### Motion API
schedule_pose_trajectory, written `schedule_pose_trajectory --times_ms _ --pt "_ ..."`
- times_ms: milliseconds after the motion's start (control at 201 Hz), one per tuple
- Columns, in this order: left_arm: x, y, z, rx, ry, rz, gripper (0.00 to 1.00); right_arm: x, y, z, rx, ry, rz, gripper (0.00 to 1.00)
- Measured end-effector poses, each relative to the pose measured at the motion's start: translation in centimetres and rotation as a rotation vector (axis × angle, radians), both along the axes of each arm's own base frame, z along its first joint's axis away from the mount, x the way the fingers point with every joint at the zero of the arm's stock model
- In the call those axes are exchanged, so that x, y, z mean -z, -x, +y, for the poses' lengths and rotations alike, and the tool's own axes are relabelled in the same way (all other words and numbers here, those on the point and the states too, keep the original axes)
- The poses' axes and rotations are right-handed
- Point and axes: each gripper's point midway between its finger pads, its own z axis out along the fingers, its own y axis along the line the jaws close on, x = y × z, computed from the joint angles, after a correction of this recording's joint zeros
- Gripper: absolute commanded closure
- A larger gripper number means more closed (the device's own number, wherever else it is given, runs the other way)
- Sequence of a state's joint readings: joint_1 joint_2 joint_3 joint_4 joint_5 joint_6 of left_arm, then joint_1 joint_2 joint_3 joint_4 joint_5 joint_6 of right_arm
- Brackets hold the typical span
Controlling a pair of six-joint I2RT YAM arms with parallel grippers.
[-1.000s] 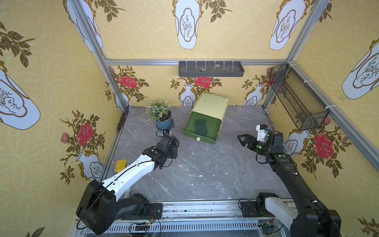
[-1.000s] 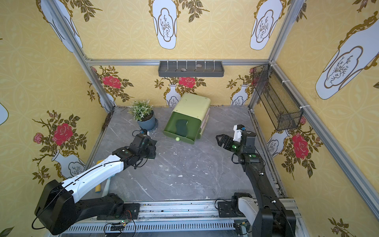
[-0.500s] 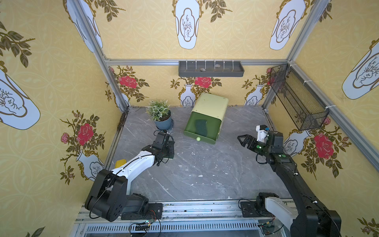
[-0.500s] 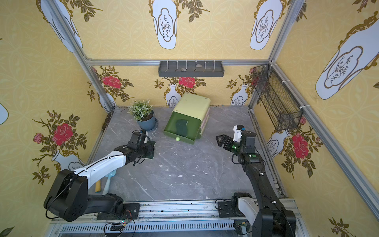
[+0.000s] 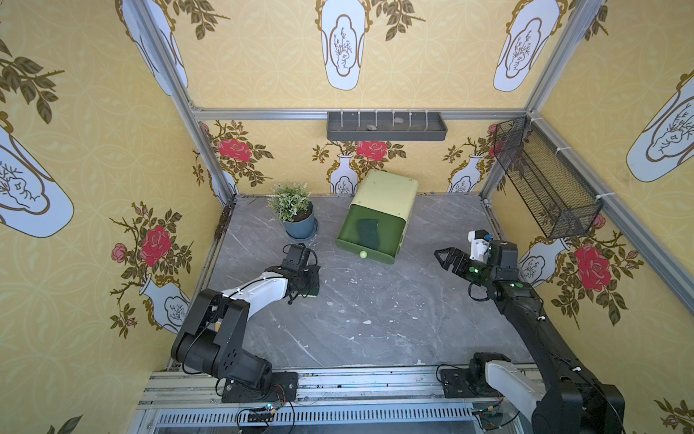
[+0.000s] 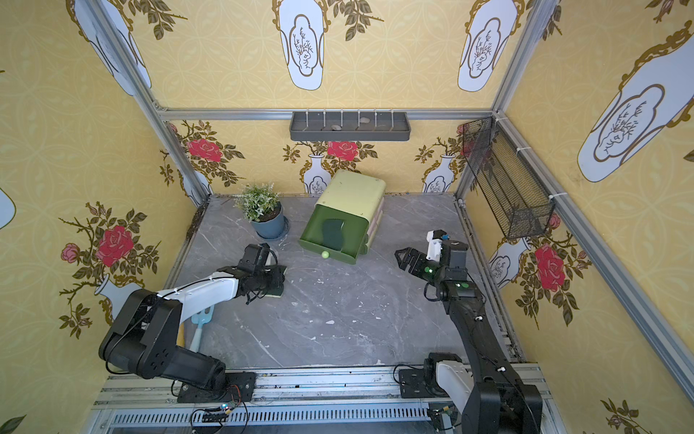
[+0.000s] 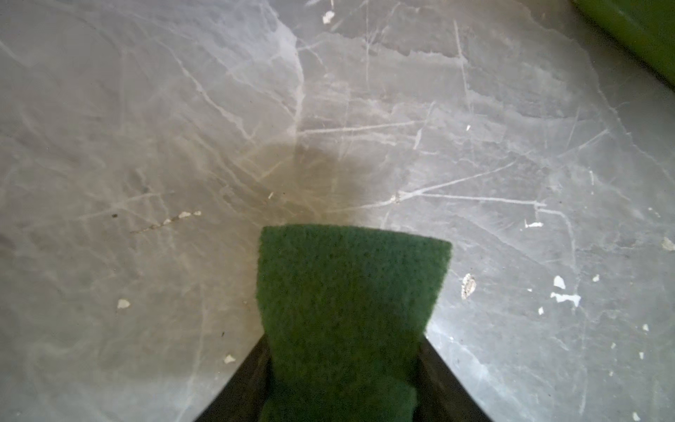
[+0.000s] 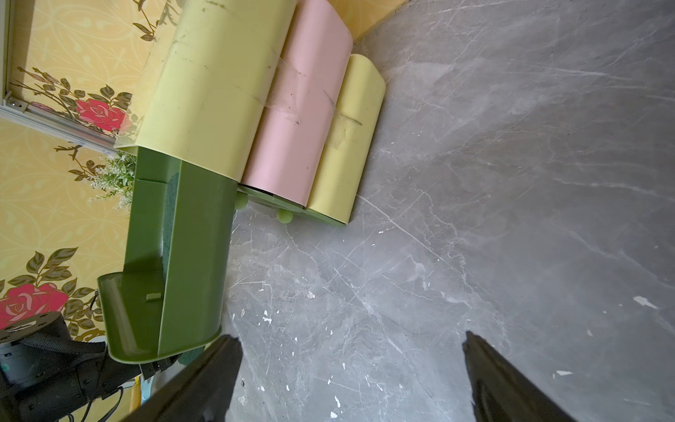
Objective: Take the sponge out of the drawer
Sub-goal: Place the sponge at the center of the board.
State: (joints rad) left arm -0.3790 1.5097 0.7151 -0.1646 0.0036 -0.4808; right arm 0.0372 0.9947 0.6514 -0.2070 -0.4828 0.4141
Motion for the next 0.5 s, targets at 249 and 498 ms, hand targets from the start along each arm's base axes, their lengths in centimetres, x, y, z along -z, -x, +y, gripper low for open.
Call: schedule_pose_trajectory --times_ms 249,498 --pt "1.0 -0.1 -0.1 -0.015 0.005 0.021 0.41 0.2 0.0 0.0 0.0 0.0 0.007 0.03" --pt "1.3 -0.4 0.0 -0.03 0.009 0.024 0.31 0.2 0.0 0.0 -0.001 0.001 0.007 0.02"
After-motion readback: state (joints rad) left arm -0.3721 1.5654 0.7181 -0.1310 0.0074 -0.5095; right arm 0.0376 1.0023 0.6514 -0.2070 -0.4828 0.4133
